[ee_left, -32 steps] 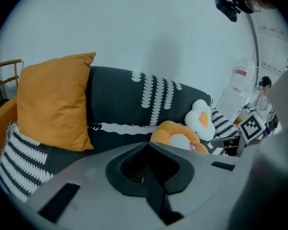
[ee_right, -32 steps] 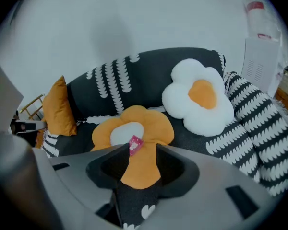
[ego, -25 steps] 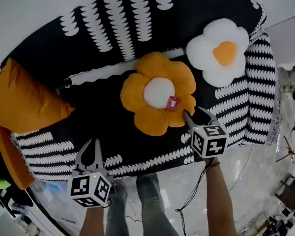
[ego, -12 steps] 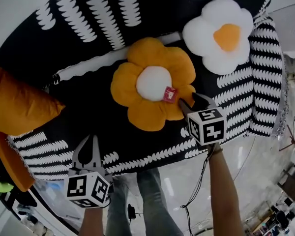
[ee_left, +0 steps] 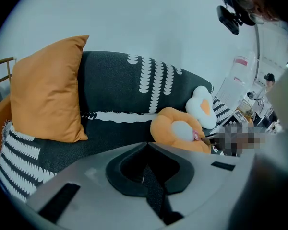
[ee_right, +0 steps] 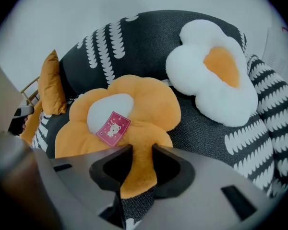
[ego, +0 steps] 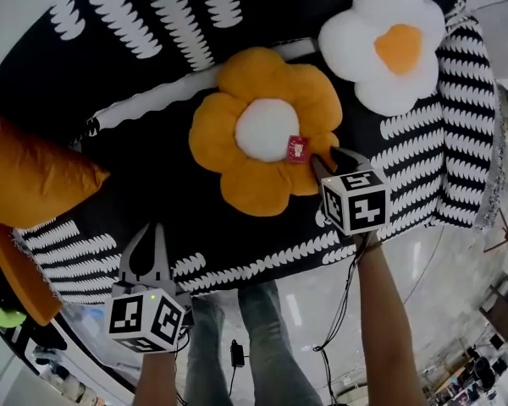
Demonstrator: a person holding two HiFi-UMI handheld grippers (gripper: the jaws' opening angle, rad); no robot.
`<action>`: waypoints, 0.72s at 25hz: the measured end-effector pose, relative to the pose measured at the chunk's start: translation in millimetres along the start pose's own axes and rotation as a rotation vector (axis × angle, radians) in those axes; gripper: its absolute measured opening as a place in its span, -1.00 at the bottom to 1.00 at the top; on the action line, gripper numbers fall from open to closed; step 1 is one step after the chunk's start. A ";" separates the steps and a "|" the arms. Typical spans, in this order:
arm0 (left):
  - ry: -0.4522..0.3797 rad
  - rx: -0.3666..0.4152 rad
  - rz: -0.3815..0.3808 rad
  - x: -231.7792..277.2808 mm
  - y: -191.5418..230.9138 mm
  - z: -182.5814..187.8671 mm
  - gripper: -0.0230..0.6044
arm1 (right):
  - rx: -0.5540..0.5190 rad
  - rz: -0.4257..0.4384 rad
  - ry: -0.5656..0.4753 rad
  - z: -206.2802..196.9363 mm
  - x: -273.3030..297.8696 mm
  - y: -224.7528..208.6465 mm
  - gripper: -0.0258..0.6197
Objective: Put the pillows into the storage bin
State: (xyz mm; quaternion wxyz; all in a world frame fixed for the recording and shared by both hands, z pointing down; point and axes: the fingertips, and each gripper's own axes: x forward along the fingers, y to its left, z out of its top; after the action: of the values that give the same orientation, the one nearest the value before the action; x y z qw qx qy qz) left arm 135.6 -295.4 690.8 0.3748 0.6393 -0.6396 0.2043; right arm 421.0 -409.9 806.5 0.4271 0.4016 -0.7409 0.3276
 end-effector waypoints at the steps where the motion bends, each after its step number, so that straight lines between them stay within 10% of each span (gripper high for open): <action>1: -0.001 -0.001 0.000 0.2 0.6 -1.0 -0.91 | 0.000 0.000 0.001 -0.1 1.0 0.5 -0.57; 18: -0.042 -0.032 0.026 -27.1 11.8 3.0 -0.91 | -0.025 -0.041 -0.063 18.1 -29.9 17.5 -0.85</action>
State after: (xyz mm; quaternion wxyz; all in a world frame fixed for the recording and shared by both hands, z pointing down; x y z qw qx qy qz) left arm 120.8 -278.5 671.4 0.3685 0.6289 -0.6589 0.1856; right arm 408.4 -407.4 769.6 0.4151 0.4214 -0.7496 0.2969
